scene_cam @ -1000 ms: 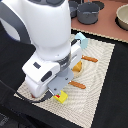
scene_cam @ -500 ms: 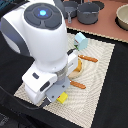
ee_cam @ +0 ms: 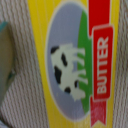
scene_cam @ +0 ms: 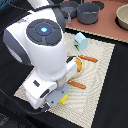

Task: Interact with the objects in diverse but meaningful ways.

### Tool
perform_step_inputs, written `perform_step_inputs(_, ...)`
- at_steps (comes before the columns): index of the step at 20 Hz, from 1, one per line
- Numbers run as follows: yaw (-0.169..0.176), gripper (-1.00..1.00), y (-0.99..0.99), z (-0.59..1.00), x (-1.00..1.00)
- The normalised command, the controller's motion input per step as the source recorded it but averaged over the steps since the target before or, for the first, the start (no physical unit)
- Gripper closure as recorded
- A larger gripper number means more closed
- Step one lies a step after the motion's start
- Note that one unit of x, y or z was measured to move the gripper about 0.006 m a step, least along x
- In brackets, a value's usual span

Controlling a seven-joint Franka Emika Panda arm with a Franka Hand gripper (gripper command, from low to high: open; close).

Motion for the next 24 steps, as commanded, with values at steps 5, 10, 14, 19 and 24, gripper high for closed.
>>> perform_step_inputs(5, 0.0, 1.0, -0.12, 0.0, 0.52)
perform_step_inputs(10, 0.0, 1.0, -0.05, 0.45, 0.32)
perform_step_inputs(14, 0.0, 1.0, 0.11, 1.0, -0.16)
perform_step_inputs(19, 0.0, 1.0, 0.22, 1.0, -0.42)
perform_step_inputs(24, 0.003, 1.0, 0.22, 1.0, -0.44)
